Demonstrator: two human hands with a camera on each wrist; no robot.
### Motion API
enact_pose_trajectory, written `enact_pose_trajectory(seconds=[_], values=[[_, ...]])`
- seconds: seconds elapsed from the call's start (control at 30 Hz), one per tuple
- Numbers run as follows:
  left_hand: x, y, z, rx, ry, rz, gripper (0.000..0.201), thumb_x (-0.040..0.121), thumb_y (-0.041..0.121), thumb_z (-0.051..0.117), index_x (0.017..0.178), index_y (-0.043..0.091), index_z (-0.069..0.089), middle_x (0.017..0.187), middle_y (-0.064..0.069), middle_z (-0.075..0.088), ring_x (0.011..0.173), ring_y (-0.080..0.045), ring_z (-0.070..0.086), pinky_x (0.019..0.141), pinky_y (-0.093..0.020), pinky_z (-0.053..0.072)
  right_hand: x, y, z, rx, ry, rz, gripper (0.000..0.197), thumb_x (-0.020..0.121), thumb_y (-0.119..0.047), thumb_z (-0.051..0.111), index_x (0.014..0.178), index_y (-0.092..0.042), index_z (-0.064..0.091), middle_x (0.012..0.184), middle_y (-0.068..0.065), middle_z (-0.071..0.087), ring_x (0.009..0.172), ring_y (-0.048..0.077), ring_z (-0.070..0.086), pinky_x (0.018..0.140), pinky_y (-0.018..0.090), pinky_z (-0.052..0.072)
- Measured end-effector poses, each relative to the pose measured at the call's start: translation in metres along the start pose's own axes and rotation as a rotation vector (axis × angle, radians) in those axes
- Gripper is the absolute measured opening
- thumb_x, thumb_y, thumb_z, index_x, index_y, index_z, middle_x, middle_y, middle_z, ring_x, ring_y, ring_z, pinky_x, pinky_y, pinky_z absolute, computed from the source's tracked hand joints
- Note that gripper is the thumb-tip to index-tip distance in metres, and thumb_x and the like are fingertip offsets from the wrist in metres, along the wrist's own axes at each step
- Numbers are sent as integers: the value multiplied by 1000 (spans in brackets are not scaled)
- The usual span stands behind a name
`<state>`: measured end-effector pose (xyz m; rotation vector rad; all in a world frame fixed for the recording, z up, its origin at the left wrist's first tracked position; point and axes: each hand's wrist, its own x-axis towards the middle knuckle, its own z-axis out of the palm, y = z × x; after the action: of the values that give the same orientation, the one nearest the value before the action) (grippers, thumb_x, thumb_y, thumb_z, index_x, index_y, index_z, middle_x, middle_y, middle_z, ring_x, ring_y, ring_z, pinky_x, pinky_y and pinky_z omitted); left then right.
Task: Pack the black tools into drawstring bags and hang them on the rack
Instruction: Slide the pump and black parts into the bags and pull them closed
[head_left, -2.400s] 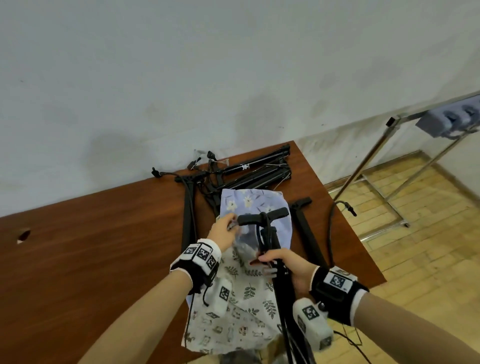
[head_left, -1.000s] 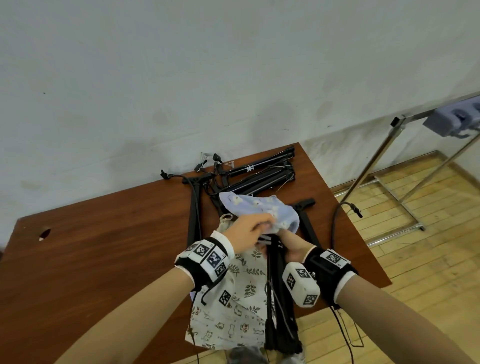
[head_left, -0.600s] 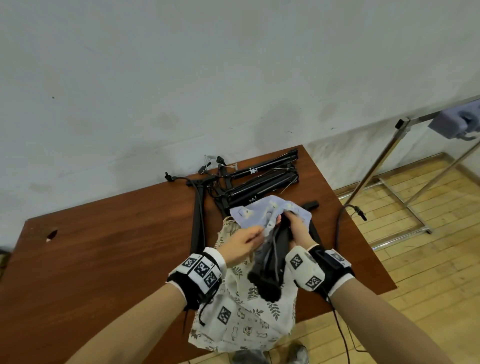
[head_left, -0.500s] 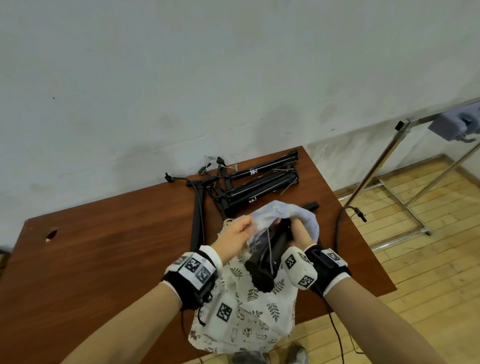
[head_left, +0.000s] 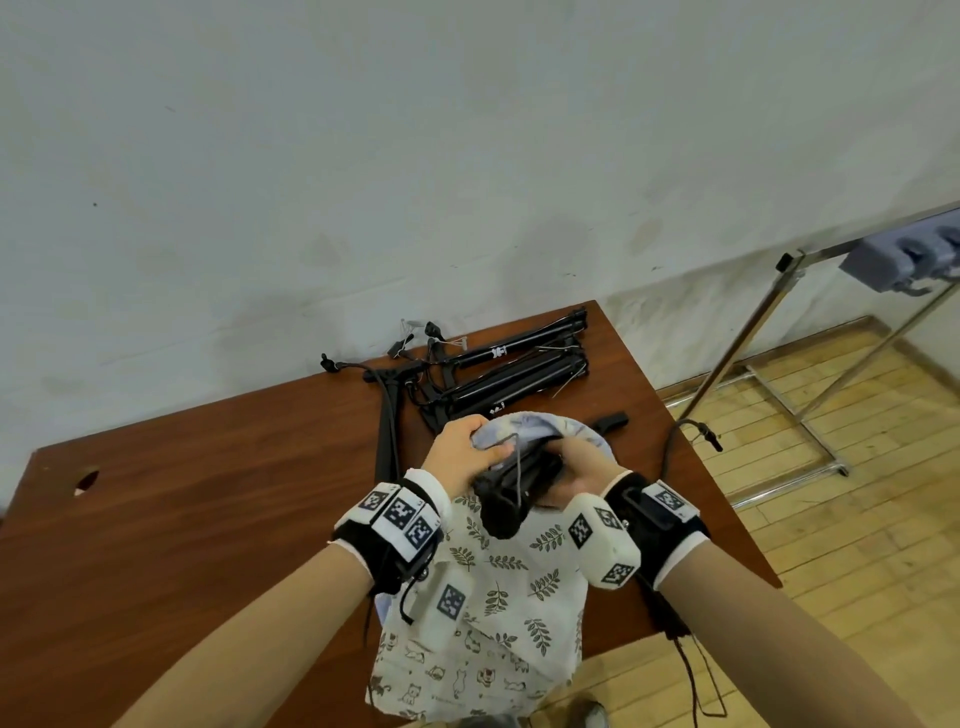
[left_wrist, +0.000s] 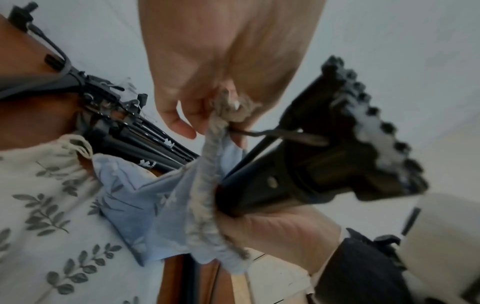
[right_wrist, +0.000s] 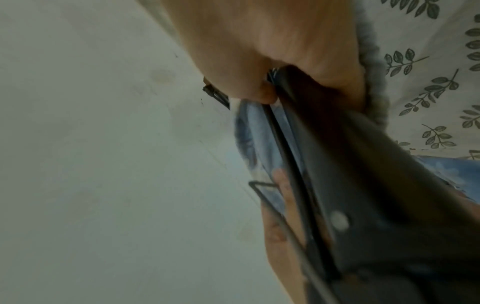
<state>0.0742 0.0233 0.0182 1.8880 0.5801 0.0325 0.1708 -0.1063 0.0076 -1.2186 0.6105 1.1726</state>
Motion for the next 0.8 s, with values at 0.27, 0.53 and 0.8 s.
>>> enact_pose_trajectory(seconds=[0.27, 0.53, 0.8], values=[[6, 25, -8, -46, 21, 174, 11, 80, 17, 74, 87, 23, 78, 75, -9, 70, 72, -14, 63, 72, -24, 50, 0, -15, -5, -100, -145, -57, 29, 101, -19, 41, 109, 0, 62, 100, 17, 63, 88, 30, 59, 84, 42, 49], [12, 39, -12, -154, 107, 172, 19, 92, 0, 54, 88, 11, 69, 77, 2, 67, 69, -2, 61, 66, -16, 48, -26, -27, 4, 198, -277, -133, 33, 100, 0, 31, 86, 2, 62, 139, 20, 50, 122, 36, 52, 84, 37, 53], [22, 75, -25, -275, -207, 47, 70, 71, -23, 34, 108, 31, 58, 82, -9, 48, 65, -21, 42, 52, -30, 33, -18, -31, 20, 145, -211, -198, 15, 93, -3, 46, 100, -5, 59, 71, 10, 72, 71, 23, 65, 66, 29, 56]])
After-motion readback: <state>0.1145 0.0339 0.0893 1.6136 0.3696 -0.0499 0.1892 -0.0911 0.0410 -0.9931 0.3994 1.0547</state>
